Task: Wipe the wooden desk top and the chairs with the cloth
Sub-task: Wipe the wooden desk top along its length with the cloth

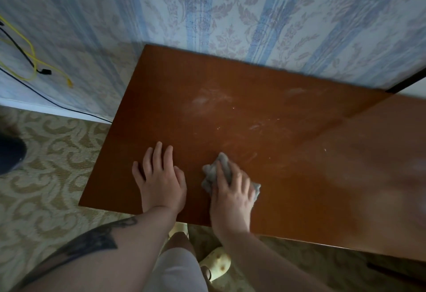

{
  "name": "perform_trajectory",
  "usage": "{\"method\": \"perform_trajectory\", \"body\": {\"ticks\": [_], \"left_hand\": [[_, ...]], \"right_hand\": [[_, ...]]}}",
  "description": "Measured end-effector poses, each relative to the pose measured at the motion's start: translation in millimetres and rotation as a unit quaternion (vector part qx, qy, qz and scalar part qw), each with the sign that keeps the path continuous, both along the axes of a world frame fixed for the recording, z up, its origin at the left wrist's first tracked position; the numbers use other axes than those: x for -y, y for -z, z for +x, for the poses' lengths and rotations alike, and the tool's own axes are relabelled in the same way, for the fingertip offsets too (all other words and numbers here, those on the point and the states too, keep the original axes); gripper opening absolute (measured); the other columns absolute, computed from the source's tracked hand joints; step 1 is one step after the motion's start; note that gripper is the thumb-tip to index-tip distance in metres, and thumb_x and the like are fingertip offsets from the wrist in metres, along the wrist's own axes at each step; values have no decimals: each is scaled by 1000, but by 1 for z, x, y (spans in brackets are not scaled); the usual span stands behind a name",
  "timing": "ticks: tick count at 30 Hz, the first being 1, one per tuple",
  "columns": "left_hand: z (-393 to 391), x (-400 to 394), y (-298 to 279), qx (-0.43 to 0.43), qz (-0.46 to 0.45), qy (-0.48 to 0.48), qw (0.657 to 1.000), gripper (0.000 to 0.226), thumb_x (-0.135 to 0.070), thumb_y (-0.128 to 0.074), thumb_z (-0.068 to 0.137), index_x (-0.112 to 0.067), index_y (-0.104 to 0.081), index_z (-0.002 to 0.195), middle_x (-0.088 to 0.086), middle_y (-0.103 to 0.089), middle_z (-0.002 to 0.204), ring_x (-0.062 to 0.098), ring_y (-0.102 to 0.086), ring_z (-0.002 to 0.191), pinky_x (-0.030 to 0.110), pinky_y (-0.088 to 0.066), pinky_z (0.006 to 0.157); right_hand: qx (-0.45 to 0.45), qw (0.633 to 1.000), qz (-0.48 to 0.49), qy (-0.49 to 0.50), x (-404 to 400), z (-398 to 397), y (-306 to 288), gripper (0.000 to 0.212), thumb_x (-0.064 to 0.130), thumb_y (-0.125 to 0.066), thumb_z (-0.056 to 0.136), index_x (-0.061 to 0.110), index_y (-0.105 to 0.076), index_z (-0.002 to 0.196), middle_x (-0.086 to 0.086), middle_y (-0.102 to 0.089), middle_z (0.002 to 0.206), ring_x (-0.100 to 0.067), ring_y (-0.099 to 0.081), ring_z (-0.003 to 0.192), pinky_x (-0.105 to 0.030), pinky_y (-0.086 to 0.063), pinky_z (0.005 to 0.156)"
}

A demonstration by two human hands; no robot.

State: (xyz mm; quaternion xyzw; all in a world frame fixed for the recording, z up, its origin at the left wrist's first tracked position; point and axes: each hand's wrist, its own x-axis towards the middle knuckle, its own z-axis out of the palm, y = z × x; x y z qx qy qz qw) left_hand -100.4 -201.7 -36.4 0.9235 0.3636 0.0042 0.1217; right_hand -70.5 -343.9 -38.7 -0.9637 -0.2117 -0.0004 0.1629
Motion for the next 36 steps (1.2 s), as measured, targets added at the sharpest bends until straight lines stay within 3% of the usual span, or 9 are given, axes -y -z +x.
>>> {"method": "perform_trajectory", "body": {"ticks": [3, 7, 9, 14, 20, 23, 26, 32, 36], "left_hand": [[0, 0, 0, -5, 2, 0, 1000, 47, -27, -41, 94, -21, -42, 141, 5, -35, 152, 26, -23, 142, 57, -15, 114], [0, 0, 0, -3, 8, 1, 1000, 48, -28, -40, 93, -20, -44, 140, 6, -37, 151, 26, -25, 141, 57, -17, 113], [1, 1, 1, -1, 10, -1, 1000, 47, -28, -41, 93, -20, -45, 139, 6, -39, 150, 26, -26, 141, 57, -17, 113], [1, 0, 2, 5, 0, 1, 1000, 47, -26, -40, 93, -20, -43, 140, 6, -36, 151, 25, -24, 142, 56, -14, 114], [0, 0, 2, 1, 5, 2, 1000, 47, -27, -40, 93, -20, -44, 140, 6, -37, 151, 27, -24, 142, 57, -15, 113], [0, 1, 1, -8, 14, -1, 1000, 47, -27, -40, 93, -20, -45, 139, 7, -38, 150, 28, -26, 141, 58, -17, 113], [0, 0, 2, -5, 7, 2, 1000, 47, -27, -41, 93, -19, -44, 139, 7, -37, 151, 28, -25, 141, 58, -16, 113], [0, -2, 2, -12, 9, 3, 1000, 46, -29, -36, 94, -21, -44, 139, 6, -36, 152, 27, -24, 142, 57, -16, 113], [-1, -1, 3, -5, 12, 8, 1000, 46, -28, -41, 93, -19, -46, 138, 8, -39, 150, 29, -28, 140, 59, -18, 112]], "right_hand": [[20, 985, -10, -173, 16, -3, -2, 65, 33, -63, 83, 28, -40, 145, 3, -45, 137, -20, -42, 121, -42, -48, 94], [44, 909, -89, -404, 73, 47, -2, 57, 41, -49, 89, 34, -36, 145, 6, -39, 143, -19, -41, 127, -40, -38, 105], [30, 929, -88, -359, 77, 62, 1, 56, 37, -51, 90, 34, -37, 144, 5, -39, 143, -20, -40, 126, -44, -41, 104], [-2, 1000, -7, -24, 4, 8, -2, 72, 23, -77, 72, 27, -49, 139, 2, -46, 137, -21, -39, 120, -46, -47, 91], [69, 946, -86, -304, 57, 25, -4, 59, 42, -48, 89, 33, -34, 146, 6, -35, 147, -17, -37, 126, -40, -38, 103], [28, 982, -70, -174, 61, 55, -1, 50, 37, -42, 95, 31, -37, 145, 6, -34, 146, -18, -34, 127, -46, -42, 102], [3, 1000, -17, 5, 21, 30, -2, 62, 25, -68, 83, 29, -45, 141, 3, -43, 141, -20, -36, 123, -46, -44, 98], [56, 947, -82, -305, 63, 25, -5, 76, 36, -72, 77, 35, -36, 144, 8, -36, 147, -16, -37, 126, -39, -38, 102], [18, 997, -37, -68, 82, 60, 3, 45, 35, -42, 95, 29, -46, 140, 4, -34, 148, -22, -33, 129, -49, -41, 101]]}}
